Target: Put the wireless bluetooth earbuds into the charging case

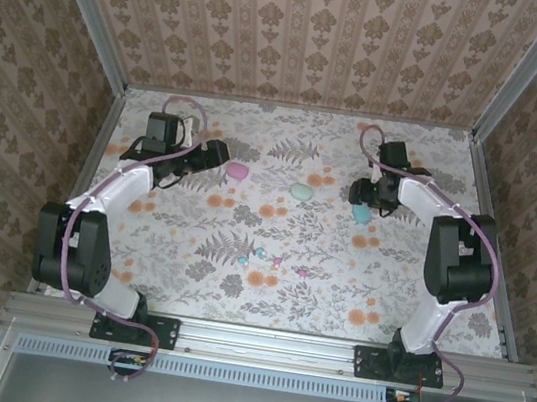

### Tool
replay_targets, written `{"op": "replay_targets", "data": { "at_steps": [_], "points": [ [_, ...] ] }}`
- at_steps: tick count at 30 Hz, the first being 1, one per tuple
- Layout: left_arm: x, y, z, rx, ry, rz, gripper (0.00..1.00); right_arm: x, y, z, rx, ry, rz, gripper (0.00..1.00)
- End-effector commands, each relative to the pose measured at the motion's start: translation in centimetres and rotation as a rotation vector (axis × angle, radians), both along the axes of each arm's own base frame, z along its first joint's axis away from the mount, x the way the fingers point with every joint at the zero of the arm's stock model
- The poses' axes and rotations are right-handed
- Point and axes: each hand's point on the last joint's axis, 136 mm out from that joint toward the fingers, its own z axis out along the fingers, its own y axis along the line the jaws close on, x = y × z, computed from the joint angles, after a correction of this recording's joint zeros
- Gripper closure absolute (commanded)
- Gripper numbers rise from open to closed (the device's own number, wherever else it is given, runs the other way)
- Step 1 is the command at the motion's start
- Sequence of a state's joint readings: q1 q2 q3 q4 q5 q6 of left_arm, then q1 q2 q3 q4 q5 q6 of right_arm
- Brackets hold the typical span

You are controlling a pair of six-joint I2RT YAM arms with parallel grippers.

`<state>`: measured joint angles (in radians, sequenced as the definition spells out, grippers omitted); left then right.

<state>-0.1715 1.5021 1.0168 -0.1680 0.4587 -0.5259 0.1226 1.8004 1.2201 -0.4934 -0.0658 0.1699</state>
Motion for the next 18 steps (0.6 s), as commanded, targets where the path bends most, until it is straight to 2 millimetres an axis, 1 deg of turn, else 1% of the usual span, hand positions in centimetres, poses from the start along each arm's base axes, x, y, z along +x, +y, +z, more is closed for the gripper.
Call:
{"op": "replay_targets", "data": {
  "at_steps": [1,3,4,7,11,18],
  "points": [
    [0.0,-1.4,0.0,-0.049,0.016,-0.032,0.1,-2.2,0.1,0.1,-0.033,0.039,0.054,0.33],
    [0.0,-1.8,0.2,-0.055,0.015,-0.043,0.1,-2.7,0.2,-0.6,-0.036,0.075,0.079,0.31],
    [0.0,-1.9,0.3,-0.058,0.014,-0.048,0.1,-2.8,0.2,-0.8,-0.039,0.09,0.088,0.3],
    [-0.2,-2.0,0.5,-0.057,0.009,-0.051,0.1,-2.8,0.0,-1.6,-0.059,0.12,0.101,0.29],
    [-0.4,-1.9,0.6,-0.057,0.005,-0.05,0.1,-2.8,0.4,-2.1,-0.054,0.146,0.132,0.33],
    [-0.4,-2.0,0.8,-0.056,0.001,-0.059,0.1,-2.4,0.1,-3.0,-0.092,0.171,0.172,0.39]
  ]
}}
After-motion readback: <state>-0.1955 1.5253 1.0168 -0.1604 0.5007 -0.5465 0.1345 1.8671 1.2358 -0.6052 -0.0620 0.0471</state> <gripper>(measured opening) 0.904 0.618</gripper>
